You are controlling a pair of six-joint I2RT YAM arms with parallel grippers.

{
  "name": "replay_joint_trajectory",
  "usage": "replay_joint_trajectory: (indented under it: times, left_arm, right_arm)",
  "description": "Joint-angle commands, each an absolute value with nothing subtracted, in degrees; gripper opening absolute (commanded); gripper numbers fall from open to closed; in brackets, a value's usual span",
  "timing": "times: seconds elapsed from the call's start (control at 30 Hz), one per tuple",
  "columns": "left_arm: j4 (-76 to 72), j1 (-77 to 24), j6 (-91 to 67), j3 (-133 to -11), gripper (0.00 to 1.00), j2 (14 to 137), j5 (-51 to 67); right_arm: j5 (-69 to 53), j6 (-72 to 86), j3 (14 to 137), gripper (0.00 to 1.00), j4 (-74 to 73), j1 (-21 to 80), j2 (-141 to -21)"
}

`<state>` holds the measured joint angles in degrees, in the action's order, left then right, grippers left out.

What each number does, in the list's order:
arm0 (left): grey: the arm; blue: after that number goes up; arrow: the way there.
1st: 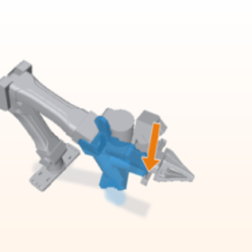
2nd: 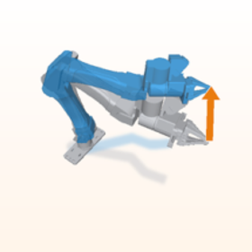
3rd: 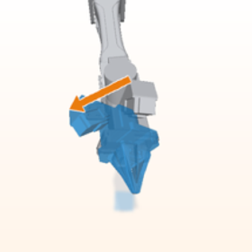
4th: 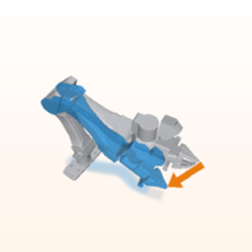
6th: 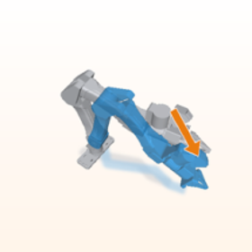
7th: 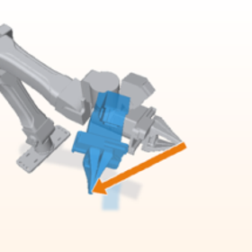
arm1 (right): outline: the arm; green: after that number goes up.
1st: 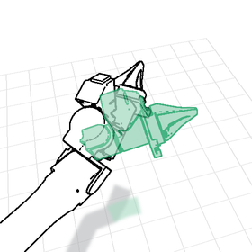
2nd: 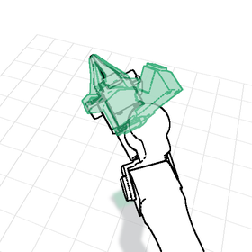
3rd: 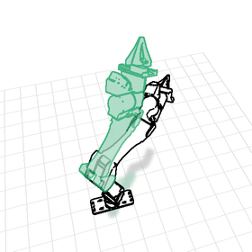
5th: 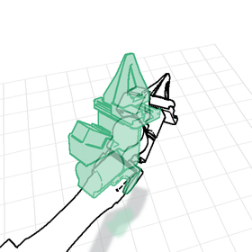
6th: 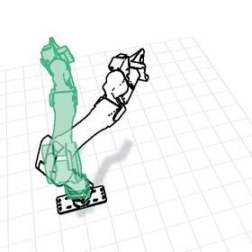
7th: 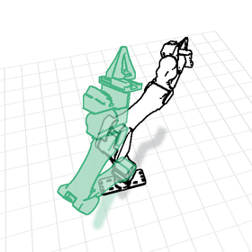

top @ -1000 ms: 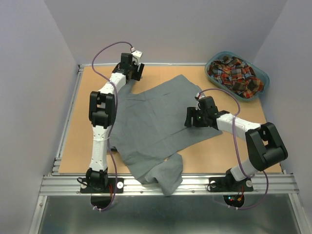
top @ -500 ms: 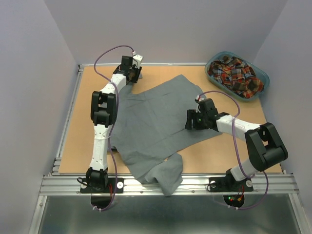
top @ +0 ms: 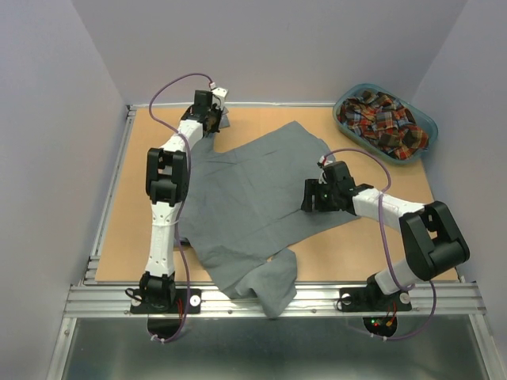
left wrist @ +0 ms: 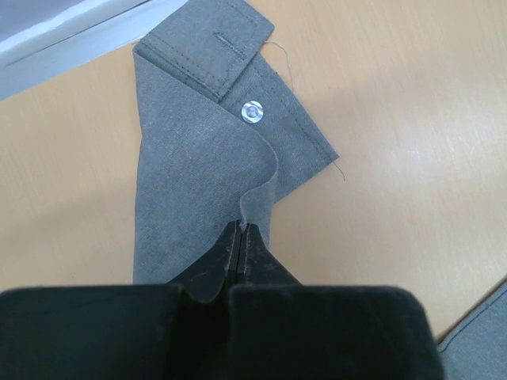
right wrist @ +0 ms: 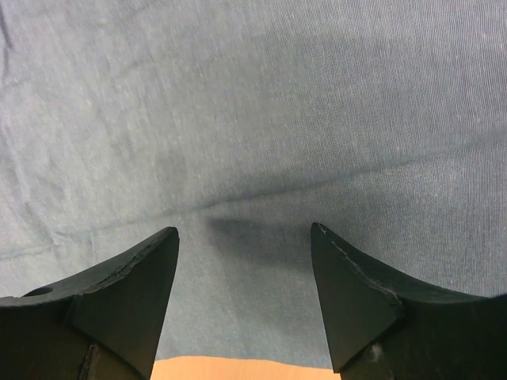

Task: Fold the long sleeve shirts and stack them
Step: Flatten the shirt out

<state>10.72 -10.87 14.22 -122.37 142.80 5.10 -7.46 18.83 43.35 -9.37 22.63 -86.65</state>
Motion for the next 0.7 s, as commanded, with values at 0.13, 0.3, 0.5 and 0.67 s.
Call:
replay_joint_trajectory:
  times: [0.13,0.3,0.5,0.67]
  left_arm:
    - [1.5,-5.6,3.5,-116.9,0.0,131.1,4.3]
    - [0.6,-2.9,-1.4,-117.9,0.02,129.8,-3.2]
    - [0.4,-0.5,-8.2,-117.6,0.03,130.0,-13.9]
    - [-0.9,3.0,-12.6,-117.9,0.18,131.3,-18.2]
  right_arm:
    - [-6.1,19.6,41.6,0.73,-7.5,23.3,-85.3]
    - [-4.7,20.8,41.0,0.73,-7.6,23.2,-86.0]
    - [-3.5,21.7,40.3,0.73,-7.6,23.2,-85.9]
    - [-3.0,22.1,40.5,0.73,-7.8,23.2,-86.1]
